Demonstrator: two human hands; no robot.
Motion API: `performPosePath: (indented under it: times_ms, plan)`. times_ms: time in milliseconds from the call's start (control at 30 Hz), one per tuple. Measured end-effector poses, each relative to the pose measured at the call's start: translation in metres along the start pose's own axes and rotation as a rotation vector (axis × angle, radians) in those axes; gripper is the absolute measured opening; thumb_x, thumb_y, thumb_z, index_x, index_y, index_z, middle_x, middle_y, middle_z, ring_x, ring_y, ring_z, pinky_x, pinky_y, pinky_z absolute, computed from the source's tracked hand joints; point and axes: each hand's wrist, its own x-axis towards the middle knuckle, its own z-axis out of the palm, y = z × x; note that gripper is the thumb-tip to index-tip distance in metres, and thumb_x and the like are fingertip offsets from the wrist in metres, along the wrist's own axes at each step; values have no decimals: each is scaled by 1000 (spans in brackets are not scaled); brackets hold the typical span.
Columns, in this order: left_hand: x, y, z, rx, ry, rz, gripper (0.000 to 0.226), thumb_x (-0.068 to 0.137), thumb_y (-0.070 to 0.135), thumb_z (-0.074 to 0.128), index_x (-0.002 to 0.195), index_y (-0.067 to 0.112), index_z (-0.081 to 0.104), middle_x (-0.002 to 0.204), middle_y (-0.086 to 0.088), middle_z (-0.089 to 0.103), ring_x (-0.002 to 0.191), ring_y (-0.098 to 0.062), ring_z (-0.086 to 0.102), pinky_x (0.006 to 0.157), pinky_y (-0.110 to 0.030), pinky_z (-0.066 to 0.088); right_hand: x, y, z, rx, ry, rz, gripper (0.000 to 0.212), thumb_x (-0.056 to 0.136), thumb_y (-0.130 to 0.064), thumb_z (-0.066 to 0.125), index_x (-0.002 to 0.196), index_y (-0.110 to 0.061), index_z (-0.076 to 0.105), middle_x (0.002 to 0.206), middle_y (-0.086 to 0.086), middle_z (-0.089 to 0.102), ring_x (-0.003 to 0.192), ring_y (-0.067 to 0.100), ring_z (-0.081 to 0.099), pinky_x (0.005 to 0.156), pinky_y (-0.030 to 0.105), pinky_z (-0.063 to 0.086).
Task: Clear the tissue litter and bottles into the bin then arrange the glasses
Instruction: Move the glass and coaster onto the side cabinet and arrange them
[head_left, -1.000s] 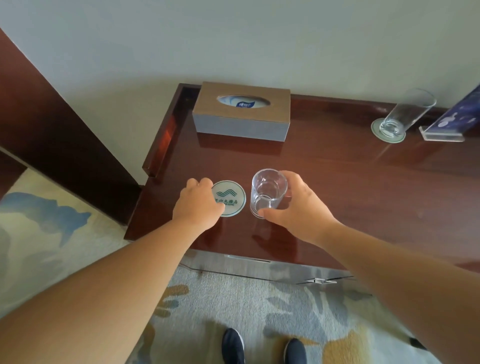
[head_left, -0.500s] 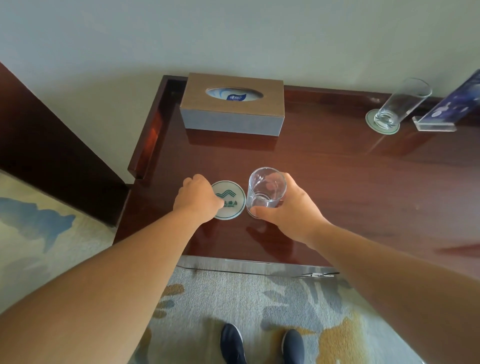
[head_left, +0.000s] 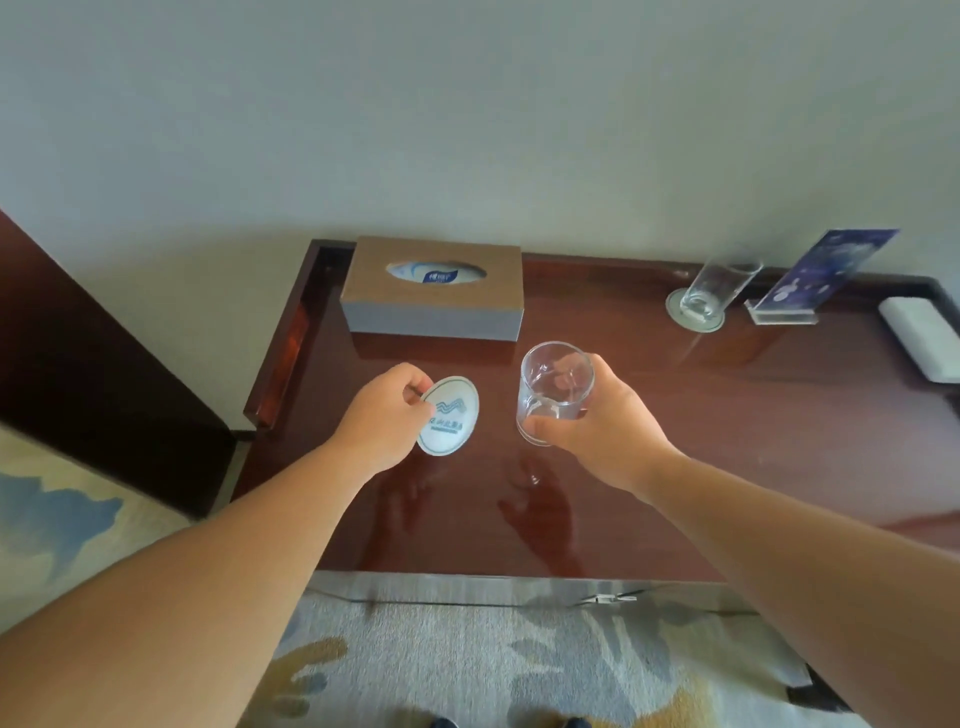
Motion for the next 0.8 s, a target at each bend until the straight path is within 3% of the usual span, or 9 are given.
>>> performPosePath:
  times_ms: [167,300,467,600,800]
  plan:
    - [12,52,-1,-124,17,73,9,89,14,55,91,22,59,75,0,59,64,-17,54,66,-39,49,3,-7,-45,-10,69,-31,65,68,-43,79,122,-33,46,103,-17,61,88,5,61,78,27,48]
    - [27,97,12,-182,12,101,10,93,12,50,95,17,58,72,-2,56,53,-15,50,56,-31,47,13,-3,-83,-12,129,-53,65,68,-44,79,123,-32,46,104,-18,61,90,4,60,77,25,48]
    - [57,143,39,-191,-3,126,10,95,12,49,95,17,57,72,-3,55,52,-15,51,48,-19,49,43,10,-130,-14,158,-71,62,71,-42,78,122,-31,46,99,-20,60,87,-2,58,73,20,46]
    - [89,170,60,-163,6,106,11,93,13,49,92,21,57,66,-6,55,52,-16,53,58,-33,53,82,25,-162,10,154,-67,61,68,-44,78,120,-31,48,103,-14,63,93,7,60,85,33,50]
    - [128,188,79,-155,55,52,12,93,11,49,94,19,59,69,-4,54,50,-17,50,55,-31,51,129,45,-187,43,128,-56,58,69,-42,78,118,-31,48,103,-20,59,91,0,57,78,26,45]
